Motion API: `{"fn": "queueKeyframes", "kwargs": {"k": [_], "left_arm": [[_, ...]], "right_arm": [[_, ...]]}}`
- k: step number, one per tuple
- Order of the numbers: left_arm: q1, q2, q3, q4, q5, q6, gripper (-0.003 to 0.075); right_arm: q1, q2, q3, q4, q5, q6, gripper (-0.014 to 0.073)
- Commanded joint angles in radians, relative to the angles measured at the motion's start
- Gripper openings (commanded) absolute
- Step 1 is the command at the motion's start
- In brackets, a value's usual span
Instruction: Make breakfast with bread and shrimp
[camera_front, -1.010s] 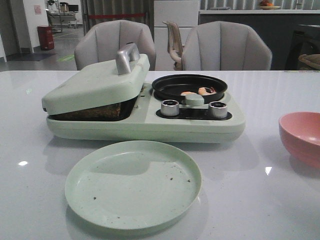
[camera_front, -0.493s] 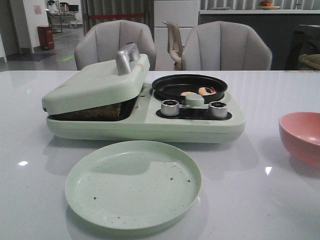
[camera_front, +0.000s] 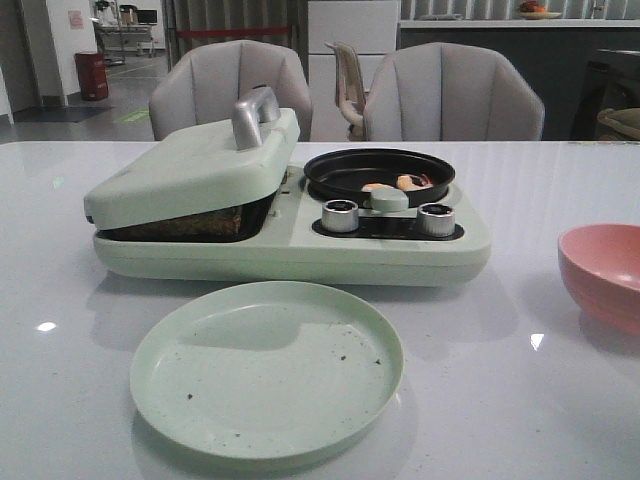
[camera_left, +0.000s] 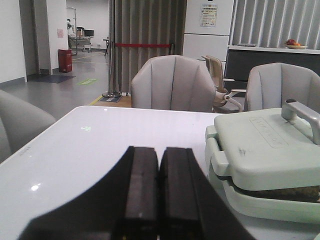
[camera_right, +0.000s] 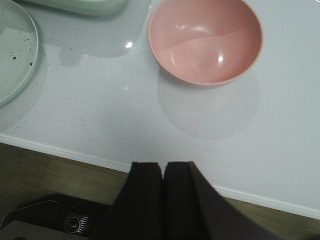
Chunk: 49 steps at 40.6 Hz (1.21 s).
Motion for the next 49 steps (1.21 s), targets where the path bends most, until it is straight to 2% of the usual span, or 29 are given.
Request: {"fn": "queueKeyframes", "kwargs": {"k": [1,5,8,13,22,35,49], "left_arm": [[0.001,-0.021,0.006,0.000,-0.087,-0.007,0.0101],[0.001,-0.021,0.006,0.000,-0.087,-0.007,0.0101],[0.001,-0.021,0.006,0.000,-0.087,-0.007,0.0101],[0.001,-0.021,0.006,0.000,-0.087,-0.007,0.0101],[0.001,-0.021,0.006,0.000,-0.087,-0.007,0.0101],[0.001,-0.020,0.006,0.000,-0.087,-0.007,0.0101],[0.001,-0.020,0.006,0.000,-0.087,-0.007,0.0101]], "right_arm": [[-0.005,-0.028,-0.020,0.000,-0.066,-0.002,0.0041],[-0.037,-0.115,0.053,0.002,-0.208,-0.002,0.0041],[-0.066,-0.219,0.156,0.003,-0.413,-0.002,0.0041],[-0.079,-0.381,0.332,0.005,-0.653,-0.002,0.0041],[-0.079,-0.608,0.581,0.038,-0.889,-0.002,0.0041],[-0.100,-0.632,0.619,0.063,-0.961,-0.002,0.0041],[-0.098,-0.632,0.619,0.063,-0.963,-0.002,0.0041]]}}
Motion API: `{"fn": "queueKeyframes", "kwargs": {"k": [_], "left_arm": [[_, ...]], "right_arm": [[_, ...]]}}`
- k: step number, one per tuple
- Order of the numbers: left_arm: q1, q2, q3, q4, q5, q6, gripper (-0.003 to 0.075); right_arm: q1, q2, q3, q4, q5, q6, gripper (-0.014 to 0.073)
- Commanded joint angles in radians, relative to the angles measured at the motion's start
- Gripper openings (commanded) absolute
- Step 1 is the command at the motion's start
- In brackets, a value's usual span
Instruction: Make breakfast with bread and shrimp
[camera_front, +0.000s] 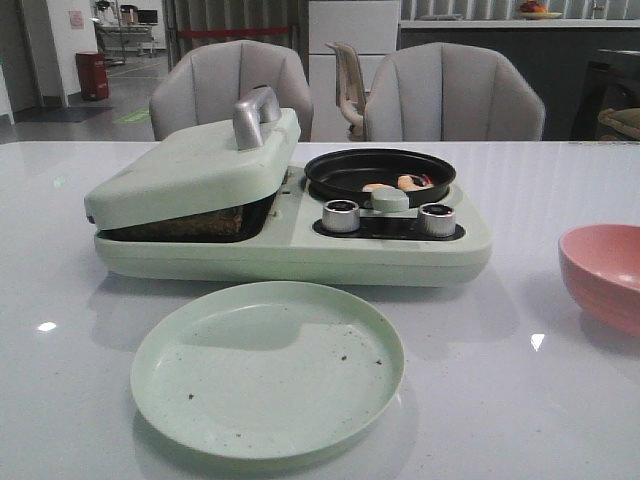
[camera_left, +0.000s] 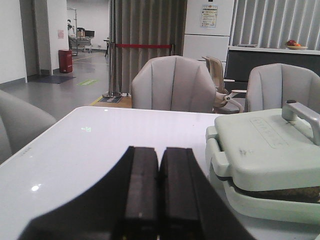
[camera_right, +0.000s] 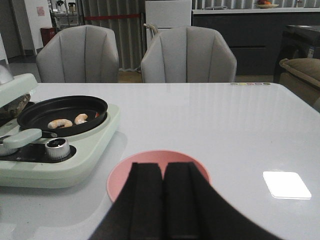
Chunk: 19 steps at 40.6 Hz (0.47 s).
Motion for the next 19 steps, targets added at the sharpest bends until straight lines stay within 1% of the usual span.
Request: {"fn": "queueKeyframes", "kwargs": {"k": [1,19], "left_arm": [[0.001,-0.020,0.006,0.000,-0.085,-0.007,0.0101],[0.001,-0.020,0.006,0.000,-0.085,-0.007,0.0101]], "right_arm": [[-0.003,-0.023,-0.018,0.006,-0.097,-0.002,0.0041],[0.019,-0.023,-0.018,0.006,-0.097,-0.002,0.0041]]}}
